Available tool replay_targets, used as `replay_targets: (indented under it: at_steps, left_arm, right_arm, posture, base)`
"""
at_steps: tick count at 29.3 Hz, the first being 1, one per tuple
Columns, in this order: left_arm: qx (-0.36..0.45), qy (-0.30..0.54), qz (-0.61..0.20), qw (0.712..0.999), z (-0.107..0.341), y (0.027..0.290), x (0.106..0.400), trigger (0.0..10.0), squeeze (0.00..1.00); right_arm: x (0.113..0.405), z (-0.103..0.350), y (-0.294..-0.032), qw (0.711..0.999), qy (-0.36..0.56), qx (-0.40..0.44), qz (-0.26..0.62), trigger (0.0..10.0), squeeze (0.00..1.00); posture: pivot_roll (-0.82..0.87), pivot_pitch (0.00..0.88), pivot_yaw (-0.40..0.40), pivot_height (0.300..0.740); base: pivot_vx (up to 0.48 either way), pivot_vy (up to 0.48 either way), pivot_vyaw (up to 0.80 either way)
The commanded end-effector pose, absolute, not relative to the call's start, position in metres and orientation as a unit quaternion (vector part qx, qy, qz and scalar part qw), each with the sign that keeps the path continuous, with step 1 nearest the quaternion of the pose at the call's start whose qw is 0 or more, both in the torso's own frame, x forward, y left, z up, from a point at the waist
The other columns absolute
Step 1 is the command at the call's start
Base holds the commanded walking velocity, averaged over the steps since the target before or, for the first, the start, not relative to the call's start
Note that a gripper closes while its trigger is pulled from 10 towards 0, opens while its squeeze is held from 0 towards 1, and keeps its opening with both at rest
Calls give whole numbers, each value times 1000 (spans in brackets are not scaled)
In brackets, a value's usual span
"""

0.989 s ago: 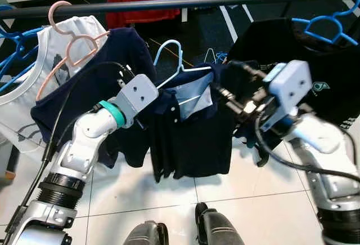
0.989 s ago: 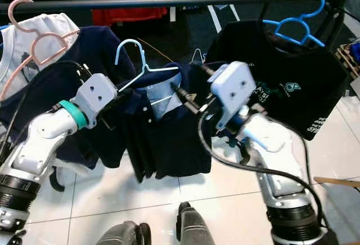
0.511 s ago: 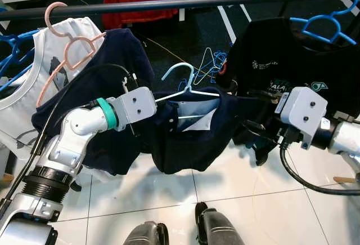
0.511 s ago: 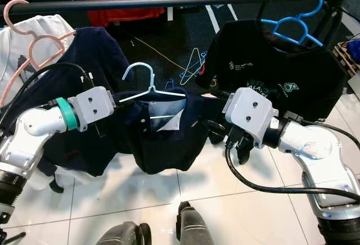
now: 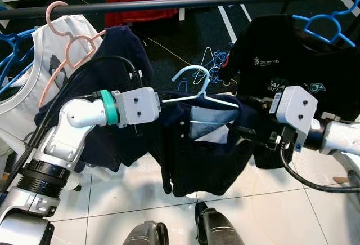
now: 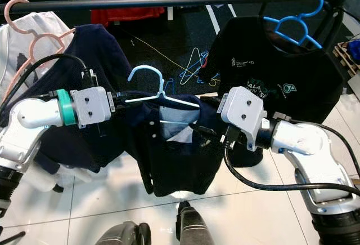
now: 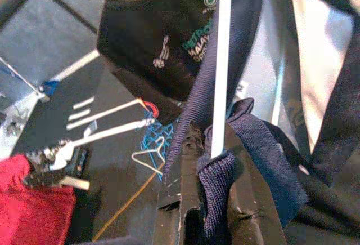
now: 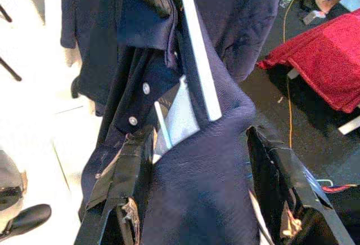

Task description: Hang hanger

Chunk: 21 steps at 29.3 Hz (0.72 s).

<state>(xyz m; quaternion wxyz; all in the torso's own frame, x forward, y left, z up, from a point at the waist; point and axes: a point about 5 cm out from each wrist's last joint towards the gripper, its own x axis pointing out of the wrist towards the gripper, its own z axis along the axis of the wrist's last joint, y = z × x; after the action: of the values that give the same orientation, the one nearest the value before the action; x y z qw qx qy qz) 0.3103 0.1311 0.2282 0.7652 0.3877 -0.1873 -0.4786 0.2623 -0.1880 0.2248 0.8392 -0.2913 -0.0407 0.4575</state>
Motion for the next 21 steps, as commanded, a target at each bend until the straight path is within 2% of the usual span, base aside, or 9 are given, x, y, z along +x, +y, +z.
replay_targets:
  at_steps: [1,7,8,10,11,13,14,21]
  left_arm:
    - [397,-212,-495,743,236,127,305,10000,0]
    - [405,-219,-507,729,238,127,304,10000,0]
    - [407,-220,-510,725,238,127,304,10000,0]
    - [407,-220,-510,725,238,127,304,10000,0]
    - [408,-219,-514,722,238,127,304,10000,0]
    - [408,-219,-514,722,238,127,304,10000,0]
    - [409,-217,-516,721,236,127,304,10000,0]
    - [411,-209,-518,720,231,127,306,10000,0]
  right_arm:
    - [262,223,-185,832,-41,-285,473,10000,0]
    - [264,222,-187,826,-35,-290,482,9843,0]
    - [264,222,-188,826,-35,-287,485,6235,0]
    - [264,222,-188,826,-35,-287,485,6235,0]
    - [264,223,-187,825,-36,-283,487,2157,0]
    - [264,223,-187,825,-36,-283,487,2157,0]
    - [264,224,-186,825,-38,-276,492,0,0]
    - [260,224,-183,819,-37,-263,508,0,0]
  posture:
    - [-190,128,84,740]
    - [-192,128,83,740]
    - [-191,128,84,740]
    - [-191,128,84,740]
    - [-192,128,85,740]
    - [-192,128,85,740]
    - [-193,127,86,740]
    - [-197,123,87,740]
  base:
    - [0,0,0]
    - [0,0,0]
    - [0,0,0]
    - [0,0,0]
    - [0,0,0]
    - [0,0,0]
    - [0,0,0]
    - [0,0,0]
